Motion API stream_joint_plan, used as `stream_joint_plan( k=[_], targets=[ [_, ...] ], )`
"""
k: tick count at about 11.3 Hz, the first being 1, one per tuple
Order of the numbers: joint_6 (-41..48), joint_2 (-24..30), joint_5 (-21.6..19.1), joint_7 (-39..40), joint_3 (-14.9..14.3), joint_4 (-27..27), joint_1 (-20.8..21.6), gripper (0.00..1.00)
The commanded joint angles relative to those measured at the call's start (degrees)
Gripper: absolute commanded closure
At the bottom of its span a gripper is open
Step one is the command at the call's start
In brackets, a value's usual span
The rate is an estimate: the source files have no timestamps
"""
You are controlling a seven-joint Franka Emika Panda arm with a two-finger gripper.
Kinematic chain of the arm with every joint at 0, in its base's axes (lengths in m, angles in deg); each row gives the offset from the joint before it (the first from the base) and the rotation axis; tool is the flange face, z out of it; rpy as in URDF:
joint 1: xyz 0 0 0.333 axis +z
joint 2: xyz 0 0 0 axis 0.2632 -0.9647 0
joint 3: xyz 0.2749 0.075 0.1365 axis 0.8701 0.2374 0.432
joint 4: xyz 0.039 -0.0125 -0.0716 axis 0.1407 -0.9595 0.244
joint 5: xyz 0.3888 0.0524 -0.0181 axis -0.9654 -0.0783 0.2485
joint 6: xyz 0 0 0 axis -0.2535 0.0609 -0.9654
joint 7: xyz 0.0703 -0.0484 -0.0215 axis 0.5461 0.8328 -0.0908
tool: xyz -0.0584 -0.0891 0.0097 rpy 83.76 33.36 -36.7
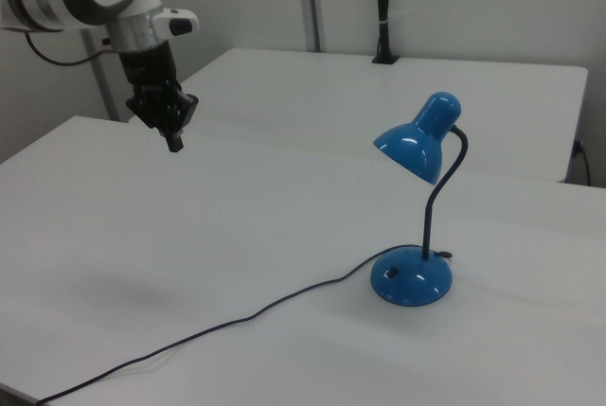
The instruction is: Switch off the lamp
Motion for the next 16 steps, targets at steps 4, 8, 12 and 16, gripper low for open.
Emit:
stream_joint_plan(
  k=[4,8,12,16],
  targets=[
    [2.17,2.12,-0.77,1.59,-2.64,-0.41,2.32,0.96],
    [2.08,2.12,-0.86,0.97,-2.46,-0.41,1.79,0.37],
    [1.99,2.12,-0.77,0.97,-2.46,-0.41,1.88,0.00],
    [1.91,2.12,-0.77,1.06,-2.55,0.11,1.62,0.00]
  ],
)
